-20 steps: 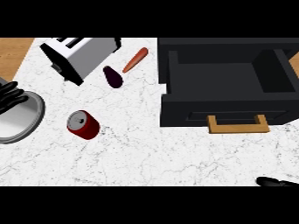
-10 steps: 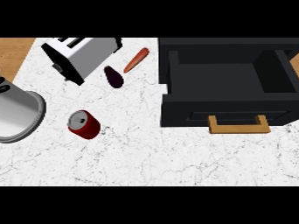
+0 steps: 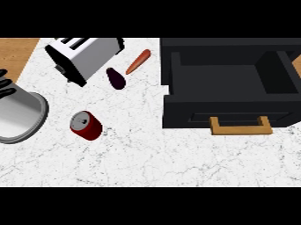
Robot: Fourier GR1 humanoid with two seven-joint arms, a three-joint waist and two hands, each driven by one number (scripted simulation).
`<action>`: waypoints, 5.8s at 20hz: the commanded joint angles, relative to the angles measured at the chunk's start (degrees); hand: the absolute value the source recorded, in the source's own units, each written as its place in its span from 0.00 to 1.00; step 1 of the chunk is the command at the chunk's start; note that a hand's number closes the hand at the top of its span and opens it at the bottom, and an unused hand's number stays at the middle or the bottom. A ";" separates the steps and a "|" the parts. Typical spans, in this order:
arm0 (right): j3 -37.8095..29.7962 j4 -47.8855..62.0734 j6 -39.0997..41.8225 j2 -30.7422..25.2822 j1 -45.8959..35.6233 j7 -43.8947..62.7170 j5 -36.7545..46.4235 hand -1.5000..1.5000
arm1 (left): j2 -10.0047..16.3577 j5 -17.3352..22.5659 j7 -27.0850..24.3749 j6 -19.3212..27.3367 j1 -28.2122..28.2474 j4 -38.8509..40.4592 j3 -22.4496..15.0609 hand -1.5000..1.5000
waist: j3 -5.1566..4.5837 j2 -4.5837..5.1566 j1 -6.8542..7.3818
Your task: Pick up the can, place it into the drawer and close the drawer
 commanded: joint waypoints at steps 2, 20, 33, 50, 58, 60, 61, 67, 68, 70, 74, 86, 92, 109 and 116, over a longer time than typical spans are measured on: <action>-3.27 -0.26 2.14 -1.02 0.62 1.20 -3.01 0.00 | -3.03 1.23 4.38 3.23 -3.10 0.63 -3.98 0.00 | -0.43 0.76 -0.42; -9.73 -0.51 10.92 3.71 4.99 -0.94 -4.42 0.00 | -21.97 -25.89 -2.82 6.13 -4.20 4.11 -2.21 0.00 | -0.45 0.72 -0.26; -11.74 0.11 12.61 5.13 1.63 1.26 -3.47 0.00 | -24.75 -48.03 -21.88 3.56 -7.98 21.06 2.81 0.00 | -0.46 0.81 -0.19; -15.90 -1.79 15.59 4.86 2.71 4.60 -9.19 0.00 | -27.18 -69.87 -52.04 8.58 -13.89 49.73 -2.31 0.00 | -0.60 1.19 -1.38; -14.13 -4.54 12.79 5.19 -0.31 8.22 -8.39 0.00 | -27.72 -71.49 -54.28 7.20 -15.30 55.43 -3.79 0.00 | -0.66 1.37 -1.24; -16.85 -3.59 14.17 3.43 0.88 7.83 -10.84 0.00 | -29.74 -70.95 -53.83 9.01 -16.84 57.15 -3.21 0.00 | -0.67 1.39 -1.75; -17.22 -2.03 14.34 4.14 -0.09 5.81 -9.50 0.00 | -27.01 -71.16 -54.94 6.54 -16.38 57.14 -3.30 0.00 | -0.62 1.30 -1.33; -17.31 -3.84 11.87 2.13 -1.78 10.53 -11.64 0.00 | -28.68 -69.18 -51.21 6.01 -19.82 60.80 -1.65 0.00 | -0.63 1.34 -1.24; -16.19 -5.58 17.62 7.98 5.18 6.29 -10.91 0.00 | -29.47 -68.68 -51.93 5.46 -18.05 59.00 -1.79 1.00 | -0.56 0.99 -1.46; -17.15 -4.01 15.77 4.61 2.03 8.26 -11.70 0.00 | -31.29 -68.40 -51.08 4.70 -19.57 59.51 -1.86 1.00 | -0.59 1.18 -1.32; -16.08 -5.60 15.44 4.97 1.54 9.46 -11.99 0.00 | -32.63 -67.45 -47.82 0.48 -20.97 59.64 -2.12 1.00 | -0.60 1.22 -1.10; -16.35 -6.85 15.74 9.26 6.24 6.30 -11.42 0.00 | -36.96 -56.99 -41.81 8.54 -21.68 51.42 4.60 1.00 | -0.41 0.54 -0.04; -17.83 -7.01 14.17 8.59 4.37 8.46 -11.12 0.00 | -41.39 -51.61 -45.24 37.06 -18.78 47.54 13.65 1.00 | -0.26 -0.12 2.71; -18.11 -11.81 13.70 9.21 5.93 10.87 -13.05 0.00 | -48.57 -51.09 -16.02 65.67 -16.58 -0.21 -2.41 1.00 | -0.42 0.37 0.58; -14.31 -8.55 12.38 9.27 4.12 9.04 -10.38 0.00 | -48.58 -52.97 -11.38 74.00 -26.71 1.43 -5.03 1.00 | -0.42 0.75 -0.38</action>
